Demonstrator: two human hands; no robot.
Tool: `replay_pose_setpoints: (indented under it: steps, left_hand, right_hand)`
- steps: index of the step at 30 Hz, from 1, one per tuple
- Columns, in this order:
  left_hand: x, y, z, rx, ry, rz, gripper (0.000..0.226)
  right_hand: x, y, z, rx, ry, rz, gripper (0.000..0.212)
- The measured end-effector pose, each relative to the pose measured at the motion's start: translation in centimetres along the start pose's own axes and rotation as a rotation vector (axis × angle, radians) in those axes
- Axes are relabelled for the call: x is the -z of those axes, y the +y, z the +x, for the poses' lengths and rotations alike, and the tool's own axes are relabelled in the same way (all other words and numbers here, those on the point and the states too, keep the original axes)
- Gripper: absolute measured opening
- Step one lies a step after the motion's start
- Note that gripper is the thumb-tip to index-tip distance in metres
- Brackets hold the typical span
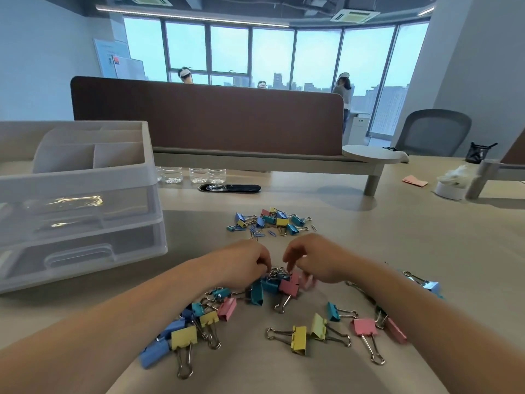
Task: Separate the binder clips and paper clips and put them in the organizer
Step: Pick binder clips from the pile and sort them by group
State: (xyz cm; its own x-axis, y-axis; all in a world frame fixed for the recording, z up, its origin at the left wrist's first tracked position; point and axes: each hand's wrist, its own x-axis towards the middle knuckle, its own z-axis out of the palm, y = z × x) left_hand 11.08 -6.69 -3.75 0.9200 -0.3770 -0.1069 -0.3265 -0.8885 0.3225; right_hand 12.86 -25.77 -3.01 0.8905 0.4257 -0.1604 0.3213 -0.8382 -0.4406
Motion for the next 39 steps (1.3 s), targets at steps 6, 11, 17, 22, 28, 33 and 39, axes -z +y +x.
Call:
replay_pose_setpoints:
  steps: [6,11,17,22,28,33,39]
  left_hand:
    - [1.5,-0.2,2.7,-0.02,0.099,0.058,0.027]
    - [2.5,-0.9,7.1,-0.024,0.214,0.069,0.025]
    - [3.3,-2.1,13.3,-0.05,0.226,0.085,0.034]
    - [2.5,-2.7,16.4,-0.094,0.182,0.16,0.033]
    - [1.6,-3.0,16.9,-0.188,0.133,0.185,0.039]
    - [1.2,-3.1,17.1,-0.224,0.131,0.258,0.047]
    - [1.4,-2.7,16.3,-0.165,0.176,0.219,0.028]
  right_hand:
    - [1.5,2.1,1.5,-0.043,0.21,-0.11,0.019]
    - [2.2,3.3,4.2,-0.074,0.288,-0.217,0.031]
    - [2.8,3.8,8.1,-0.039,0.258,-0.256,0.042]
    - [2.4,4.6,9.6,0.007,0.22,-0.284,0.034]
    - [1.9,5.5,9.9,0.036,0.254,-0.26,0.028]
    - [2.2,5.9,9.5,-0.022,0.315,-0.224,0.017]
    - [2.5,6.1,8.2,-0.065,0.382,-0.139,0.024]
